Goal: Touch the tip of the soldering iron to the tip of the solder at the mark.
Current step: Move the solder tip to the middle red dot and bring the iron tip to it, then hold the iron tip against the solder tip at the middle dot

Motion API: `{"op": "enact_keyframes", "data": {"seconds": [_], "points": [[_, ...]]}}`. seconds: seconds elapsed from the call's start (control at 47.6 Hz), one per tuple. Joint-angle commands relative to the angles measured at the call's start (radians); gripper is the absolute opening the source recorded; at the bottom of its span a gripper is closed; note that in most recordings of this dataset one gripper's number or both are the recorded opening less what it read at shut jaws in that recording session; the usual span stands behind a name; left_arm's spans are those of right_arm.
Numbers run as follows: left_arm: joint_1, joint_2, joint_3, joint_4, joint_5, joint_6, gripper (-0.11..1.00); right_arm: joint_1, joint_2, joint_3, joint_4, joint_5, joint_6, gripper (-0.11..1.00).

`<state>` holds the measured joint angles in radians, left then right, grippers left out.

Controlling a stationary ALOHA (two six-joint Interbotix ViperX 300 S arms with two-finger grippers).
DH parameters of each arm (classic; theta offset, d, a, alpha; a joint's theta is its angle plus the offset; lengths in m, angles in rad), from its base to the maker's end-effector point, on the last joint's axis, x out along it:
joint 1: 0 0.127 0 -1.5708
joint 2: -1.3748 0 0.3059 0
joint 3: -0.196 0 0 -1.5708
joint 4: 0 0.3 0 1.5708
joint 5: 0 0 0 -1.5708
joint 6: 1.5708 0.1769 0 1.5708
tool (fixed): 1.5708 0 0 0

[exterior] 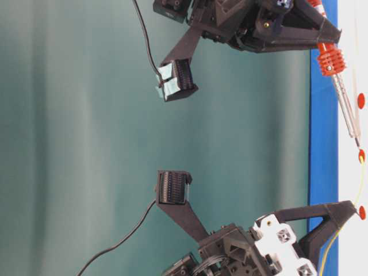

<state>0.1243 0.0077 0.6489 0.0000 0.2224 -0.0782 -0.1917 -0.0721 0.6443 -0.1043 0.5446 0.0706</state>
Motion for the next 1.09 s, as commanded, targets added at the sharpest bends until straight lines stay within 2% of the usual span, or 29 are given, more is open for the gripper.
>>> {"op": "enact_keyframes", "data": {"seconds": [0.0, 1.071], "points": [[0.0, -0.012, -0.021, 0.002, -0.003, -0.002, 0.02, 0.0, -0.003, -0.028, -0.003, -0.011, -0.003, 0.06], [0.0, -0.012, -0.023, 0.002, 0.002, 0.0, 0.02, -0.002, 0.009, -0.029, -0.003, -0.009, -0.002, 0.06]]}}
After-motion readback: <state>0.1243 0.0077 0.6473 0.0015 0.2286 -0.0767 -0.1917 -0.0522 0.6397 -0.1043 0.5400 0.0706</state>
